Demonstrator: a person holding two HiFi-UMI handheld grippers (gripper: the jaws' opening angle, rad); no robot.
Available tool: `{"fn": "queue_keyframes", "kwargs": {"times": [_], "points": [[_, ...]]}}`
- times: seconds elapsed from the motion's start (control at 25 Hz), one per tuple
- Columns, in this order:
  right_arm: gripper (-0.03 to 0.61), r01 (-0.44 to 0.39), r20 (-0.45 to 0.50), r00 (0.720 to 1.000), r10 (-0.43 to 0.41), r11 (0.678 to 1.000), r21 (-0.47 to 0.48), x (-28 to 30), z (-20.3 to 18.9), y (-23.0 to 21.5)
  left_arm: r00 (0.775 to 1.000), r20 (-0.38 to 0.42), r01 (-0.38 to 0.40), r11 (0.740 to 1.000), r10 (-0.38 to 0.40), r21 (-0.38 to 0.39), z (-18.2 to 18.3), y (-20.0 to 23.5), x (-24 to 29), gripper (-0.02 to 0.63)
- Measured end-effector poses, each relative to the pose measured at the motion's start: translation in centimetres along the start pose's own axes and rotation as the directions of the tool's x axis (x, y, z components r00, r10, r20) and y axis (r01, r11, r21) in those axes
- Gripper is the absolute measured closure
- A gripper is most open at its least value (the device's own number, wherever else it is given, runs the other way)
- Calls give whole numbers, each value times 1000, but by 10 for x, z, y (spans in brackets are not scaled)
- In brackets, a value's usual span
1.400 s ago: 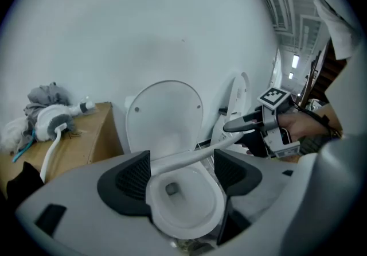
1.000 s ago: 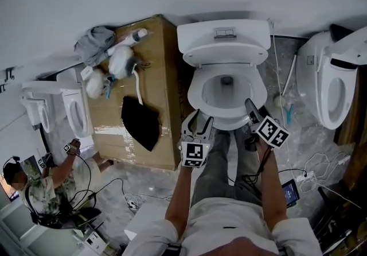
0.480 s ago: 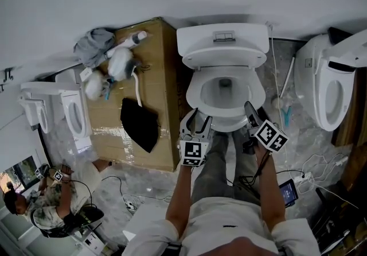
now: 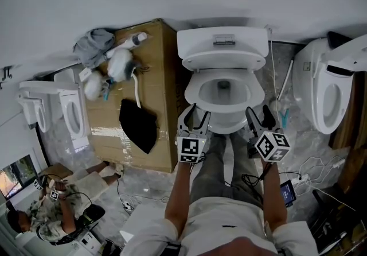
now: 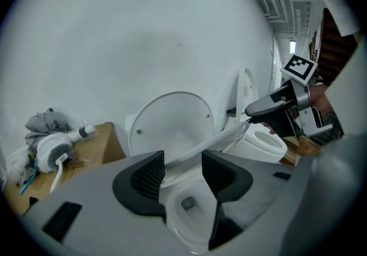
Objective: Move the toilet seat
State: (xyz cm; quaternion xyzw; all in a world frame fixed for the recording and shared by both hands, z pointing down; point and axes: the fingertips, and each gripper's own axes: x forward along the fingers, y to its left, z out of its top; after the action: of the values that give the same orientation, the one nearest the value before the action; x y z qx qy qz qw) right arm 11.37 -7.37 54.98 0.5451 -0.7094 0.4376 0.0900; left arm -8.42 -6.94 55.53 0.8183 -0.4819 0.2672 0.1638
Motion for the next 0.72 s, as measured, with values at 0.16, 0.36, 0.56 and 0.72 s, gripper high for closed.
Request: {"fn": "queue_keyframes", "kwargs": {"times": [0.16, 0.36, 0.56, 0.72], "points": [[229, -12, 12, 1000, 14, 989, -146, -3, 12, 8, 1000, 3, 5, 1000, -5, -6, 5, 3, 3, 391], [229, -41, 10, 999, 47, 949, -314, -3, 20, 19, 1000, 12, -2, 1000, 2, -16, 12, 7, 7, 391], [229, -71, -4, 997, 77, 902, -425, 3, 25, 29, 1000, 20, -4, 1000, 4, -19, 20, 12, 12, 393], [229, -89, -16, 996, 93, 867, -491, 10, 26, 35, 1000, 24, -4, 1000, 5, -24, 24, 16, 16, 394]]}}
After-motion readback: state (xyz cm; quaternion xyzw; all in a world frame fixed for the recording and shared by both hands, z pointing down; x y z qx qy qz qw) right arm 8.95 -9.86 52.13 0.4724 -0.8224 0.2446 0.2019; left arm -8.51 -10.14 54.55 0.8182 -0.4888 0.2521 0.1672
